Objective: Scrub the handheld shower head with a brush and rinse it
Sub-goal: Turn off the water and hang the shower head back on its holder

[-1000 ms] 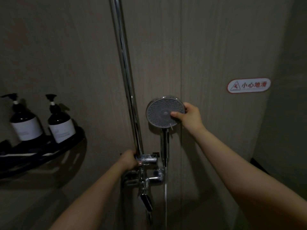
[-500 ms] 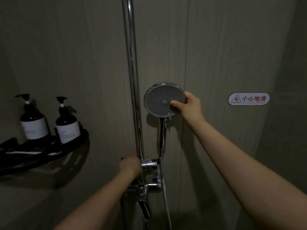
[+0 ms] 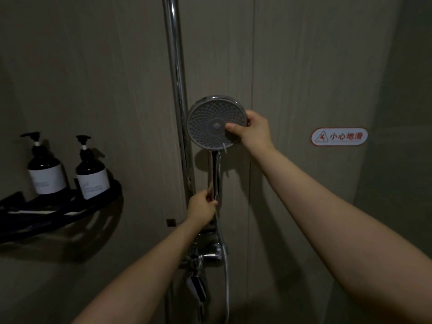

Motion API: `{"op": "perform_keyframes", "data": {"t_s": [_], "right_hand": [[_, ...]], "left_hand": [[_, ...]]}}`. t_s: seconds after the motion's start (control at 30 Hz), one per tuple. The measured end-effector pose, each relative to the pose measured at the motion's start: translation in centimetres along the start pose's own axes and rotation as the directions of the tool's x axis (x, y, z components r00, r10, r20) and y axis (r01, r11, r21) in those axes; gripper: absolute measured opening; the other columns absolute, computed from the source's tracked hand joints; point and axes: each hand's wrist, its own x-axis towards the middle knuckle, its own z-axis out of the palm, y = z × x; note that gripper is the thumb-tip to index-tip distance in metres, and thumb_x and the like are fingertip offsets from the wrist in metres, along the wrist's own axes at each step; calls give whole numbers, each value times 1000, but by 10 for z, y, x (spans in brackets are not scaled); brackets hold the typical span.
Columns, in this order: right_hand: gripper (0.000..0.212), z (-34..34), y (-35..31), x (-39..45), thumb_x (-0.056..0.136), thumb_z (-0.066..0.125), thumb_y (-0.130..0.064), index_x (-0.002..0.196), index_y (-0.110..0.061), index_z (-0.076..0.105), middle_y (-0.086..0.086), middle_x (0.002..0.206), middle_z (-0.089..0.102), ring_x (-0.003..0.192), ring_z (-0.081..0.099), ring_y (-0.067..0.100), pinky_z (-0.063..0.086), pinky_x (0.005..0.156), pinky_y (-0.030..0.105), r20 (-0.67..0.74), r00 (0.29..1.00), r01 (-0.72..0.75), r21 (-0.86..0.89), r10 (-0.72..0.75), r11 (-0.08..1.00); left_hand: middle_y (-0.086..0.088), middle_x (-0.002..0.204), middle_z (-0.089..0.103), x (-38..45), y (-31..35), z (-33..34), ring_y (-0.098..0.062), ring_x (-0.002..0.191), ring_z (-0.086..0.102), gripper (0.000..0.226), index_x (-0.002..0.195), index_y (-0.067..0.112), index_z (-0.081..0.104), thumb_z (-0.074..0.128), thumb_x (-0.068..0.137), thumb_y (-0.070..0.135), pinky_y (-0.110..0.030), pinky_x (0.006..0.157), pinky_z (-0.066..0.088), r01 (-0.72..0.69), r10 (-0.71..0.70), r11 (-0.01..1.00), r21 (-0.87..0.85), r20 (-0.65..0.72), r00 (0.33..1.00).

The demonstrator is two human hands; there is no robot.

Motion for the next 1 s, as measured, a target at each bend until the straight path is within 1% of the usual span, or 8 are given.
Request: {"op": "perform_keyframes", "data": {"t_s": [0.13,0.3,0.37,0.47,0.57,0.67,0.77,1.0], "right_hand": [[31,1,-16,1,75,71,1,102,11,60,10,89,59,73,55,12,45,57,7,39,999,12,-48,-10,999],[28,11,-1,-14,75,70,3,100,11,60,13,89,61,84,56,18,47,64,16,65,997,-41,-71,46,997],[27,10,11,-22,74,70,4,99,10,61,10,87,60,81,57,17,45,60,8,65,996,-62,-77,67,995],[26,6,26,-29,74,68,9,98,14,62,9,86,59,65,54,9,42,53,0,89,993,-75,-97,83,992],[23,1,36,-28,74,67,10,97,13,62,7,84,59,57,53,-7,43,52,1,22,995,-102,-37,102,994],[20,-1,37,-20,74,68,9,91,0,62,-3,70,57,47,53,-15,43,52,2,-10,996,-93,4,93,996],[23,-2,28,-13,74,68,8,91,-4,60,-8,69,55,47,52,-16,44,53,2,9,998,-68,12,68,998],[27,2,19,-9,73,70,7,98,13,61,7,85,59,64,51,1,45,58,6,7,1000,-23,23,22,999]], "left_hand": [[-15,126,58,-1,1,0,-26,117,54,41,132,3,47,50,91,1,-27,95,41,-36,32,998,-52,-65,997],[-13,126,57,-2,-14,11,-27,119,53,41,129,3,46,54,89,5,-32,98,42,12,-12,1000,-3,48,999],[-8,101,61,-5,-28,16,-25,102,56,14,102,13,54,53,89,6,-27,85,42,15,-16,1000,26,48,999],[-7,78,54,-1,-47,23,-24,84,54,30,68,21,38,47,87,1,-25,70,36,18,-16,998,59,-37,999],[-6,91,60,1,-44,29,-26,97,59,12,87,14,52,53,85,3,-24,77,40,3,-13,996,88,116,993],[-5,101,62,3,-42,34,-22,106,60,24,106,8,59,63,82,6,-23,88,43,17,-31,998,62,230,973],[-11,105,66,8,-41,34,-23,104,61,24,107,1,63,62,84,2,-19,83,42,5,-9,1000,30,122,992],[-14,113,66,16,-32,28,-28,105,61,31,118,4,59,55,87,4,-27,88,45,-46,60,984,173,-77,995]]}}
